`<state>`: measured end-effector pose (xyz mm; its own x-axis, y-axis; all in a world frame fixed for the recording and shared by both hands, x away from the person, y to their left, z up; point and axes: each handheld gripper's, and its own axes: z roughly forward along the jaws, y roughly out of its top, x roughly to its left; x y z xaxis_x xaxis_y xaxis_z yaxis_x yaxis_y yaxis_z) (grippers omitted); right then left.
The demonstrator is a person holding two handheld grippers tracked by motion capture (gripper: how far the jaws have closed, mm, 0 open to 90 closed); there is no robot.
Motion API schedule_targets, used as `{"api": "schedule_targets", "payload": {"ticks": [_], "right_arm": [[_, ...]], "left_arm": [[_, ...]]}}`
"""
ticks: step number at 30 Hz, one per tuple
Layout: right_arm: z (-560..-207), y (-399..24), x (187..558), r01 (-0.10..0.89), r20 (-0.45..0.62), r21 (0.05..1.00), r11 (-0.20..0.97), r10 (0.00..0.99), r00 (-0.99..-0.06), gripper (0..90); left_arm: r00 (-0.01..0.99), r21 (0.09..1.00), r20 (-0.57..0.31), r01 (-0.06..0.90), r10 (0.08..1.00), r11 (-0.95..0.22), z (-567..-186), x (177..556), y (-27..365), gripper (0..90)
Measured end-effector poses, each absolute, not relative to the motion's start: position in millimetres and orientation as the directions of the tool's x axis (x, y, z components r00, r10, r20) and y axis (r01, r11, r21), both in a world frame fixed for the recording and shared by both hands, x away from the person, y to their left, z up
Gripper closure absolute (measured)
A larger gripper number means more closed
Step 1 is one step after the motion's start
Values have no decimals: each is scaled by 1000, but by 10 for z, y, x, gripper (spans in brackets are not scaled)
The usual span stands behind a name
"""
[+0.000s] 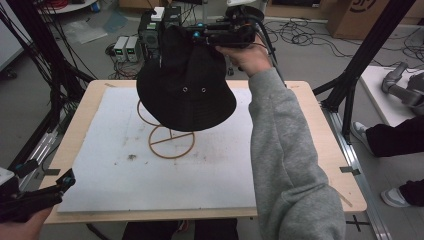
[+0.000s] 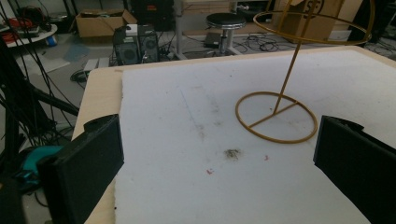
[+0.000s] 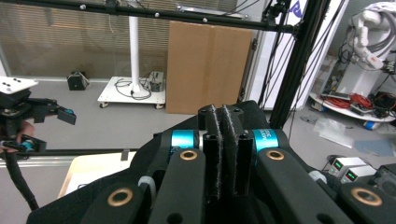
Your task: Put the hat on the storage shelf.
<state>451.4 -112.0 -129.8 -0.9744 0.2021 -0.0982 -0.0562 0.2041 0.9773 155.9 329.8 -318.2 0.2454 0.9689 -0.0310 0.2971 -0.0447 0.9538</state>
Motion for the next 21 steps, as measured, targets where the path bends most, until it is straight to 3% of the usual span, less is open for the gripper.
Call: {"api": "schedule_targets", "payload": {"ticks": [21], "right_arm": [[-1906,-552,4715,-19,-47,969,244,112,-993,877]], "left_arm": [[240,945,-31,322,970,-49,-3237,1504,3325,20]]}}
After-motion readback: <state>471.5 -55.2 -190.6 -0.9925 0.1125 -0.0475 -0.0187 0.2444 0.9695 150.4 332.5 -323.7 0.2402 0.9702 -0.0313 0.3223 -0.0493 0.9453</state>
